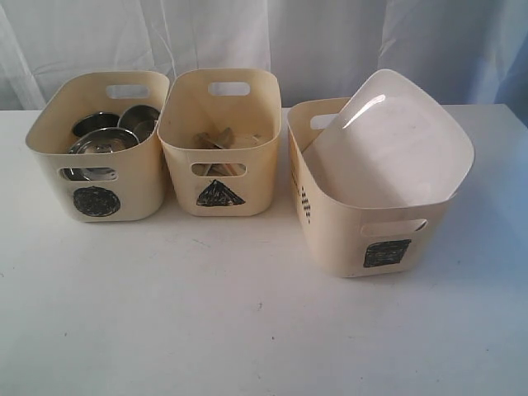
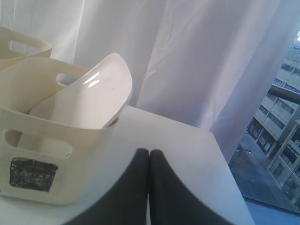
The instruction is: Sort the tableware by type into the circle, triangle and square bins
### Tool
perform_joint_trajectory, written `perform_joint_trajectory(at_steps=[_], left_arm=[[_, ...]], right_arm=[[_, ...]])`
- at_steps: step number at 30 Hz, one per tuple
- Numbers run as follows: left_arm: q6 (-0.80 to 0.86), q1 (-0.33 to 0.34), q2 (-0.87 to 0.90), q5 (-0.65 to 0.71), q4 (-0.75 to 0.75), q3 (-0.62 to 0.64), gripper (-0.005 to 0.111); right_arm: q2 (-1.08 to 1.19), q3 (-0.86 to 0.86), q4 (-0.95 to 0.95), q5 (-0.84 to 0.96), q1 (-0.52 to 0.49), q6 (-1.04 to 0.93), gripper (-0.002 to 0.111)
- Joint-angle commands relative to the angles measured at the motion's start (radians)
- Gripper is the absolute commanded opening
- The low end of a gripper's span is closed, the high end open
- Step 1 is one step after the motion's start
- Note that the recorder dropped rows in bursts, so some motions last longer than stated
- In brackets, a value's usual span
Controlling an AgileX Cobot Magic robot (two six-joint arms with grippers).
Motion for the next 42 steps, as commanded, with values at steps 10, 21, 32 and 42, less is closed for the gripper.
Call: perform_joint_trajectory(at_steps=[10, 21, 32, 42], left_arm=[[0.0, -0.004, -0.003, -0.001, -0.006, 0.004, 0.0], [0.0, -0.004, -0.003, -0.001, -0.006, 0.004, 0.0], [0.0, -0.004, -0.003, -0.001, -0.006, 0.004, 0.0], [0.0, -0.004, -0.003, -0.001, -0.006, 0.004, 0.0]], right_arm=[[-0.006, 0.038, -0.032, 0.01, -0.002, 0.035, 0.0], [-0.006, 0.038, -0.14, 0.116, -0.002, 0.296, 0.0], [-0.006, 0.038, -0.123, 0.131, -0.002, 0.309, 0.0], [-0.006, 0.038, -0.121, 0.163, -0.002, 0.309, 0.0]])
